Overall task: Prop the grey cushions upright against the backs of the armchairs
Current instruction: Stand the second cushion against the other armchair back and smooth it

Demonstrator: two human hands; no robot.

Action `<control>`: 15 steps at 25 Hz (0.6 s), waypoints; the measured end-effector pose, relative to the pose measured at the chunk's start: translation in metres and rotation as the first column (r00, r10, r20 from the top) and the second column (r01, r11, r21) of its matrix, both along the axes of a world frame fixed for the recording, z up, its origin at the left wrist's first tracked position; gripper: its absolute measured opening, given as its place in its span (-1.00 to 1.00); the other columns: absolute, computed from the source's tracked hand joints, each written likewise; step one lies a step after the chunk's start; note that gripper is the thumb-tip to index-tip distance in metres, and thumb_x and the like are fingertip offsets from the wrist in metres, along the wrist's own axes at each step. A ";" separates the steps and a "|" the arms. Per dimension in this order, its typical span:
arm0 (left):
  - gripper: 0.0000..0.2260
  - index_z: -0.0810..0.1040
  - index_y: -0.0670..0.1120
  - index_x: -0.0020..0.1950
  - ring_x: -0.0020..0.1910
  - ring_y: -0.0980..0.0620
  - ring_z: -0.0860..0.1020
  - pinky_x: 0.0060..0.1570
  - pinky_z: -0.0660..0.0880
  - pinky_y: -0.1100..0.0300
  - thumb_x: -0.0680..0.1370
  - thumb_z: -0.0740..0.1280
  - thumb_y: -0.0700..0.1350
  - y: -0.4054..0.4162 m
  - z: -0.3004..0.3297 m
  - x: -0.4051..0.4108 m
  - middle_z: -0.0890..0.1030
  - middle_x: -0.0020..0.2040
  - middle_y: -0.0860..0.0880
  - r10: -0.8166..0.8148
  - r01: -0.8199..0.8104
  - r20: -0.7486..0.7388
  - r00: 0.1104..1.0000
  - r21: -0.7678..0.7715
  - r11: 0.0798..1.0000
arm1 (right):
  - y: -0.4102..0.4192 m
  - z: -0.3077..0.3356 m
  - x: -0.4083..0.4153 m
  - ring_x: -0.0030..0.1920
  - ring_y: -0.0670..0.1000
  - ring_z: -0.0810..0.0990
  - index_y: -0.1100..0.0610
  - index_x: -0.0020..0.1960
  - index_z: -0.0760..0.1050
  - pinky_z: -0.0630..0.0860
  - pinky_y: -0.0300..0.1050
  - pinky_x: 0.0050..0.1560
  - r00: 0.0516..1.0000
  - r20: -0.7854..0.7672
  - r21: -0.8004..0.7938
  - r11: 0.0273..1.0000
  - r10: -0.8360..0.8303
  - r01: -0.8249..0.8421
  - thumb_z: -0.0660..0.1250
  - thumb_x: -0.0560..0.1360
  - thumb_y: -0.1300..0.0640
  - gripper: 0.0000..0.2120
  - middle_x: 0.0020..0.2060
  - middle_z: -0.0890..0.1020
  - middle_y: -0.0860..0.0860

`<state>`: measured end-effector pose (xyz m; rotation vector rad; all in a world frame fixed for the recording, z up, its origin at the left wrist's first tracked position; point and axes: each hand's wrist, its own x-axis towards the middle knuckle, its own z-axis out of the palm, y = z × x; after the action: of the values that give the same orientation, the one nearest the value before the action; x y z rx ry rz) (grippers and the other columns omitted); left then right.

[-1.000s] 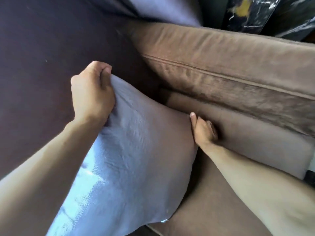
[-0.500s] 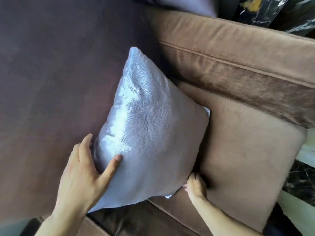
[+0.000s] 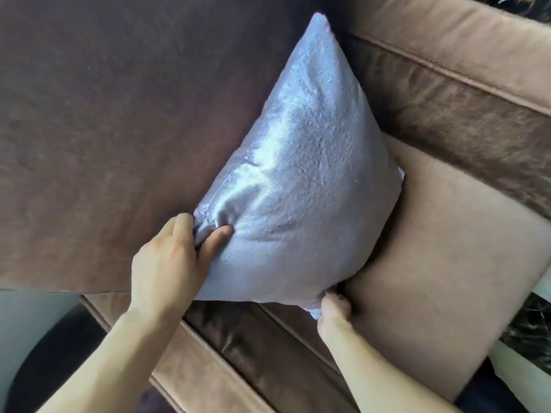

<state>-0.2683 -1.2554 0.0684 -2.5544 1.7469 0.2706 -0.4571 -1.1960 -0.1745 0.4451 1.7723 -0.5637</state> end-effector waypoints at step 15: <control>-0.39 0.12 -0.03 0.67 0.65 -0.19 0.14 0.53 0.22 -0.29 0.67 0.09 0.19 0.042 -0.038 -0.048 0.16 0.68 -0.10 -0.327 0.328 0.154 0.932 0.021 0.944 | -0.182 0.179 -0.008 0.60 0.19 0.18 -0.05 0.53 0.37 -0.04 0.33 0.57 -0.097 -0.967 0.231 -0.644 -0.237 -0.729 0.18 0.64 -0.09 -0.54 0.57 0.31 0.10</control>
<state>-0.3160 -1.2138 0.0301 -2.1658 2.0678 0.0517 -0.4652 -1.3781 0.0046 -2.6806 0.9699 -0.6986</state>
